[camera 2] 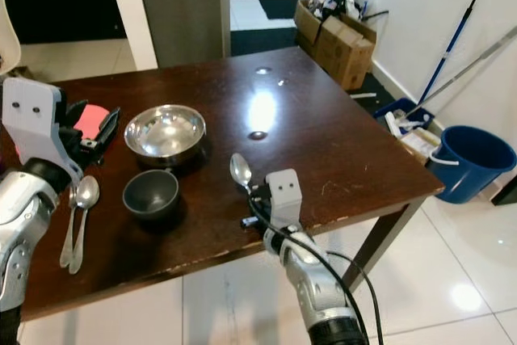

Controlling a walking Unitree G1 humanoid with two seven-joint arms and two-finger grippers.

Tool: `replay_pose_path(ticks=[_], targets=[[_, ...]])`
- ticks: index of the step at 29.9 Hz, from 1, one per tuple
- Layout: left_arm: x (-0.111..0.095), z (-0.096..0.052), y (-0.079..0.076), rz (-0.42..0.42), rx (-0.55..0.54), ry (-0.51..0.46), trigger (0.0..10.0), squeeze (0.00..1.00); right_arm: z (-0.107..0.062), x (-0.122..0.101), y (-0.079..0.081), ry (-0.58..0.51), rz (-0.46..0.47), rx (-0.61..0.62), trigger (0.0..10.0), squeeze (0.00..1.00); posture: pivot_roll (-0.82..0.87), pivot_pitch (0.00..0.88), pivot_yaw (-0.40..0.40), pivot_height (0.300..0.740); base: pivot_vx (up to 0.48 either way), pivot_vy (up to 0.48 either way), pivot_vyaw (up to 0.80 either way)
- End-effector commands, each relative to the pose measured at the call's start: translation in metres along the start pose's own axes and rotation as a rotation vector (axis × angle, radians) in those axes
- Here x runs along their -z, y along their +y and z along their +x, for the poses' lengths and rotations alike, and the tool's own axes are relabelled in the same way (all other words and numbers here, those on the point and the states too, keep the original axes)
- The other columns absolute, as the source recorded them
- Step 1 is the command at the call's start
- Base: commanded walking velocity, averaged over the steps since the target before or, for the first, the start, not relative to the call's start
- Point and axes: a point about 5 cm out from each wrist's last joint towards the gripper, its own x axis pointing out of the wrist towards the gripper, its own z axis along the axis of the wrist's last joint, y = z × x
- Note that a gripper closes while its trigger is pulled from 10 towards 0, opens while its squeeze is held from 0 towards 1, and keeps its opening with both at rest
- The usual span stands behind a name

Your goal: Setting the table

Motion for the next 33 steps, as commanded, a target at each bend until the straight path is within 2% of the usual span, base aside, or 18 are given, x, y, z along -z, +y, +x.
replay_pose_path(ticks=[1,2,4,7,8,9,10,11,12,13,22,28,29,31,32,33], targets=[[-0.001,-0.001,0.0,0.001,0.013,0.011,10.0,0.0,0.002,0.003,0.002,0.007,-0.011,-0.019,10.0,0.07,0.12,0.067,0.129,0.74,0.0,0.0,0.0],[-0.001,-0.002,0.0,0.003,0.013,0.013,10.0,0.0,0.004,0.001,0.001,0.002,-0.016,-0.021,10.0,0.12,0.12,0.066,0.127,0.74,0.0,0.0,0.0],[-0.001,-0.004,0.0,0.003,0.012,0.017,10.0,0.0,0.007,-0.002,-0.001,-0.007,-0.024,-0.026,10.0,0.16,0.13,0.065,0.126,0.74,0.0,0.0,0.0],[-0.001,-0.005,-0.001,0.003,0.012,0.02,10.0,0.0,0.011,-0.004,-0.002,-0.011,-0.028,-0.033,10.0,0.16,0.13,0.063,0.124,0.74,0.0,0.0,0.0],[-0.002,-0.005,-0.001,0.003,0.012,0.02,10.0,0.0,0.012,-0.004,-0.001,-0.011,-0.029,-0.037,10.0,0.24,0.13,0.063,0.122,0.74,0.0,0.0,0.0],[-0.002,-0.005,-0.001,0.003,0.012,0.02,10.0,0.0,0.012,-0.004,-0.001,-0.011,-0.029,-0.037,10.0,0.24,0.13,0.063,0.122,0.74,0.0,0.0,0.0],[-0.002,-0.006,-0.001,0.003,0.01,0.022,10.0,0.0,0.014,-0.003,0.0,-0.012,-0.032,-0.046,10.0,0.45,0.14,0.062,0.12,0.74,0.0,0.0,0.0],[-0.002,-0.006,-0.001,0.003,0.01,0.022,10.0,0.0,0.014,-0.003,0.0,-0.012,-0.032,-0.046,10.0,0.45,0.14,0.062,0.12,0.74,0.0,0.0,0.0],[-0.002,-0.006,-0.001,0.003,0.01,0.022,10.0,0.0,0.015,-0.003,0.0,-0.013,-0.035,-0.05,10.0,0.58,0.14,0.061,0.12,0.74,0.0,0.0,0.0],[-0.002,-0.007,-0.002,0.002,0.01,0.024,10.0,0.0,0.017,-0.005,0.001,-0.02,-0.035,-0.054,10.0,0.99,0.14,0.06,0.12,0.74,0.0,0.0,0.0],[-0.002,-0.007,-0.007,-0.008,0.018,0.025,10.0,0.0,0.022,-0.014,0.0,-0.064,-0.027,-0.051,10.0,1.0,0.13,0.053,0.118,0.74,0.0,0.0,0.0],[0.0,-0.005,-0.011,-0.023,0.026,0.027,10.0,0.0,0.018,-0.023,-0.001,-0.114,-0.023,-0.047,10.0,1.0,0.12,0.051,0.117,0.74,0.0,0.0,0.0],[0.003,-0.005,-0.016,-0.034,0.031,0.036,10.0,0.0,0.013,-0.028,0.0,-0.146,-0.031,-0.045,10.0,0.3,0.1,0.049,0.115,0.74,0.0,0.0,0.0],[0.003,-0.005,-0.016,-0.034,0.031,0.036,10.0,0.0,0.013,-0.028,0.0,-0.146,-0.031,-0.045,10.0,0.3,0.1,0.049,0.115,0.74,0.0,0.0,0.0],[0.004,-0.005,-0.018,-0.039,0.034,0.04,10.0,0.0,0.011,-0.03,0.0,-0.161,-0.034,-0.044,10.0,0.0,0.09,0.047,0.114,0.74,0.0,0.0,0.0],[0.01,-0.005,-0.024,-0.056,0.041,0.057,10.0,0.0,0.001,-0.035,0.002,-0.204,-0.034,-0.037,10.0,0.0,0.07,0.039,0.112,0.74,0.0,0.0,0.0]])
